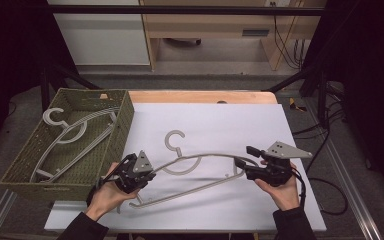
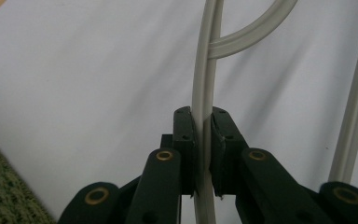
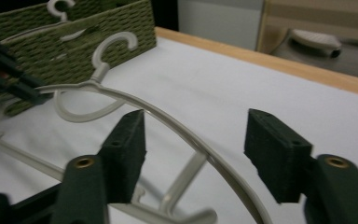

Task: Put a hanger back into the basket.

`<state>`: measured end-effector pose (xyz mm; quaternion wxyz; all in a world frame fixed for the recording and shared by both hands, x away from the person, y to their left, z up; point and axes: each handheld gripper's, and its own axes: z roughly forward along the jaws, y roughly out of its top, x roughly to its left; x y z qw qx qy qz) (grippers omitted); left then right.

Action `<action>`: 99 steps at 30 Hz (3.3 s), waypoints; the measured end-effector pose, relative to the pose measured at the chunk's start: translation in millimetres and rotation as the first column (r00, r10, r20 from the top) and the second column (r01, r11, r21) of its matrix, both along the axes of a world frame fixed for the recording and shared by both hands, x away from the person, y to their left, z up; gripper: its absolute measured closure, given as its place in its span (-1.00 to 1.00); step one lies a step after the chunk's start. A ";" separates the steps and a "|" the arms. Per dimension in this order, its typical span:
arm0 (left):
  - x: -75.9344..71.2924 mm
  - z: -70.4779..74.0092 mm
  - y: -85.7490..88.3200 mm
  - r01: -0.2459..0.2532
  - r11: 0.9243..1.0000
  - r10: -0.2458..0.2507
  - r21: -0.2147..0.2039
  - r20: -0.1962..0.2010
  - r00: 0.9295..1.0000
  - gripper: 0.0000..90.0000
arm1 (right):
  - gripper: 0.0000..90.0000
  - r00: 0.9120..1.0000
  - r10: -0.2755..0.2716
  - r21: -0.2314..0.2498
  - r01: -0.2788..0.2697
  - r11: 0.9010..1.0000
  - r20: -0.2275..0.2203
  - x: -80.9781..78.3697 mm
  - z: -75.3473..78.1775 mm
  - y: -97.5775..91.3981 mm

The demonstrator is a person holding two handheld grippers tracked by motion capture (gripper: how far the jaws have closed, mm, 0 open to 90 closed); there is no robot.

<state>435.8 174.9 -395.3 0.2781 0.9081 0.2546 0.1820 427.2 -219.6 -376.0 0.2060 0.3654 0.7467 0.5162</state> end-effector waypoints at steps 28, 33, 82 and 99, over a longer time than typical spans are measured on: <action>4.2 96.4 48.2 -0.181 0.976 0.197 -0.118 0.138 0.971 0.82 | -0.92 0.984 -0.178 -0.005 0.178 0.984 -0.014 -15.5 -23.5 -41.0; 4.3 110.2 68.3 -0.199 0.970 0.220 -0.139 0.155 0.963 0.82 | -0.93 0.982 -0.187 -0.003 0.187 0.982 -0.021 -15.6 -25.8 -41.3; 38.6 87.9 253.5 -0.513 0.851 0.526 -0.114 0.176 0.832 0.81 | -0.93 0.981 -0.191 -0.014 0.190 0.982 -0.044 -10.2 -34.5 -35.6; 46.1 71.1 274.1 -0.567 0.821 0.568 -0.061 0.172 0.805 0.81 | -0.92 0.981 -0.188 -0.015 0.188 0.982 -0.046 -9.1 -36.3 -35.3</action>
